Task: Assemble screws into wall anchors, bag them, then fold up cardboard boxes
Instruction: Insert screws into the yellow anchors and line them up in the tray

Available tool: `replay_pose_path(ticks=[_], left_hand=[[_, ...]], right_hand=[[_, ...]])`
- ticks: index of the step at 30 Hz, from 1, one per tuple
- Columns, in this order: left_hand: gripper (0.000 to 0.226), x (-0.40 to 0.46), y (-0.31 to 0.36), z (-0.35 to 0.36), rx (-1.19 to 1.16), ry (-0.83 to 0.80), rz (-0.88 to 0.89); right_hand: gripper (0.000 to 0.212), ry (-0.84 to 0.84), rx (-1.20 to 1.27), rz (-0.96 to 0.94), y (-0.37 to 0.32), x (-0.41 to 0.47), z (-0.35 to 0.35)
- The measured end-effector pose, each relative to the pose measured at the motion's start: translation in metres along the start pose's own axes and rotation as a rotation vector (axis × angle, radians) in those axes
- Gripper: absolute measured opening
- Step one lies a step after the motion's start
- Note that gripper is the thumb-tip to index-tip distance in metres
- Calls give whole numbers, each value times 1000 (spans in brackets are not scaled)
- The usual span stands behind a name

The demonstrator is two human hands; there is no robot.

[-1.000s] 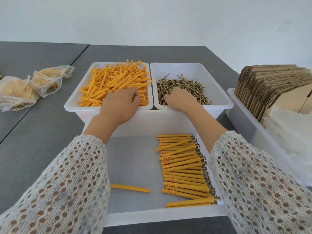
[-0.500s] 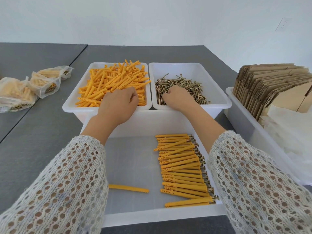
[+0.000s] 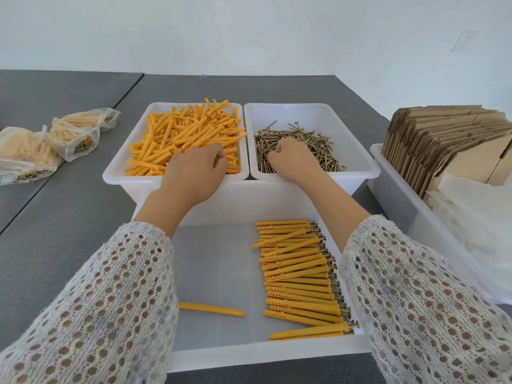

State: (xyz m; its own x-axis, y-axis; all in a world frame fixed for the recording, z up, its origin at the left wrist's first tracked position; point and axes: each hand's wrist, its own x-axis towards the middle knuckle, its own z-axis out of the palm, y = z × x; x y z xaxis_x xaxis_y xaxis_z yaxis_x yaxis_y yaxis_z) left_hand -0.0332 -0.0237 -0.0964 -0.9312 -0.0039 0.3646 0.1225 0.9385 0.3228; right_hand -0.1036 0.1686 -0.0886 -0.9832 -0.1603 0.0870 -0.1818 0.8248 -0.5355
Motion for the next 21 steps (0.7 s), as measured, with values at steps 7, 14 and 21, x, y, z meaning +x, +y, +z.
replay_pose_path(ticks=[7, 14, 21], left_hand=[[19, -1, 0, 0, -5, 14, -2], [21, 2, 2, 1, 13, 79, -10], [30, 2, 4, 1, -47, 150, -45]], right_hand=[[28, 21, 28, 1, 0, 0, 0], [12, 220, 138, -62, -2, -1, 0], [17, 154, 909, -105, -24, -7, -7]])
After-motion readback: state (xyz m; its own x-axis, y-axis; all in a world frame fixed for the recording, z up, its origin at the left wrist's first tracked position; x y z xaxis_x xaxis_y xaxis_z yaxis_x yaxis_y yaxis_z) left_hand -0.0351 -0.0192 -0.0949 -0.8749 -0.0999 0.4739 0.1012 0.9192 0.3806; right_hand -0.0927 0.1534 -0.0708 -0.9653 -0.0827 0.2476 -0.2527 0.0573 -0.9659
